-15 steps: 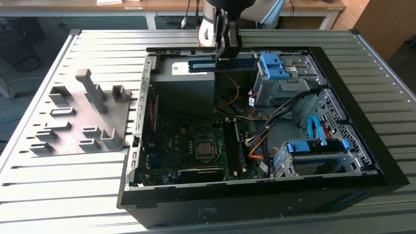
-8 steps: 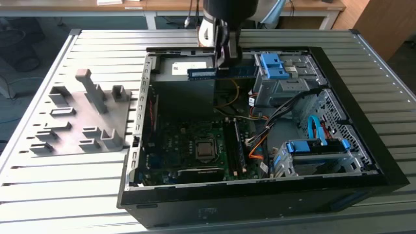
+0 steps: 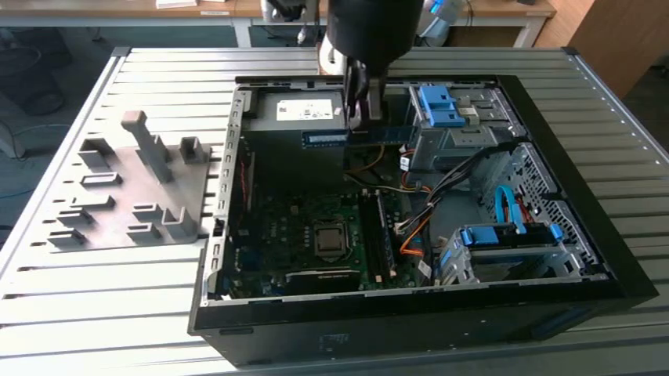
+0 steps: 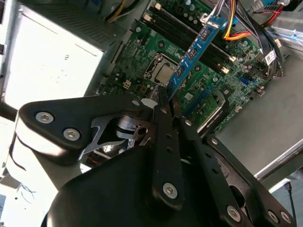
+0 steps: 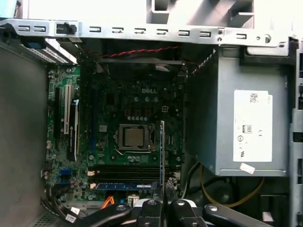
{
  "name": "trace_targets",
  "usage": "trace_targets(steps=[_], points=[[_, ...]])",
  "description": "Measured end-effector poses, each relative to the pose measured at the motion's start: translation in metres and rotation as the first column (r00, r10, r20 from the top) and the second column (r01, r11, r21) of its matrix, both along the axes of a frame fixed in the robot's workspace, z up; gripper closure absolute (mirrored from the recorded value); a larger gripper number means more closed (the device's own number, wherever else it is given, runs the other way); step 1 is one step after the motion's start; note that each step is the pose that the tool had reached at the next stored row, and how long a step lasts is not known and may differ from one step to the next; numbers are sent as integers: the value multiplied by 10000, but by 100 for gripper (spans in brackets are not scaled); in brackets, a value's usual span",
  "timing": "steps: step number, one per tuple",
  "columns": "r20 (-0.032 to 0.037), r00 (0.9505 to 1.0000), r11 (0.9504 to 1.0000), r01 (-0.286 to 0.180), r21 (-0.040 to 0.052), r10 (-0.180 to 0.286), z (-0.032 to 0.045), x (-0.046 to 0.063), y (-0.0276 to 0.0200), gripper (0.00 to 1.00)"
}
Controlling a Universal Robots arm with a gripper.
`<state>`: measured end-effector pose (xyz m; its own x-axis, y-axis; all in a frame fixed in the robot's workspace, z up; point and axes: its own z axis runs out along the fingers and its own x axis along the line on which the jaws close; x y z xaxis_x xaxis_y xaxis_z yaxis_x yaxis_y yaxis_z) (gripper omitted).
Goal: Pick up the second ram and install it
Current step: 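Pick up the second ram and move it above second insertion slot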
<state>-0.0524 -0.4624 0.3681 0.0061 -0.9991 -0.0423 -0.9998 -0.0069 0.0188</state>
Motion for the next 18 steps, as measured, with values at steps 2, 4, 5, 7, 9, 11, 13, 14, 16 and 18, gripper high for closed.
trace_targets(steps=[2,4,5,7,9,11,13,14,16,18], points=[[4,10000,10000,95,0,-95,-37,0,-25,86],[5,9998,9998,200,4,-200,-73,0,-42,86],[4,9997,9997,244,14,-244,-86,-1,-50,86],[3,9995,9995,312,47,-312,-110,0,-66,86],[2,9993,9993,378,60,-378,-144,-1,-95,86],[7,9989,9989,464,60,-464,-180,-1,-123,86],[12,9985,9985,551,65,-551,-218,-2,-145,86],[12,9983,9983,587,62,-587,-237,-2,-154,86],[12,9979,9979,640,61,-640,-272,-2,-167,86],[11,9976,9976,688,60,-689,-308,-2,-177,86]])
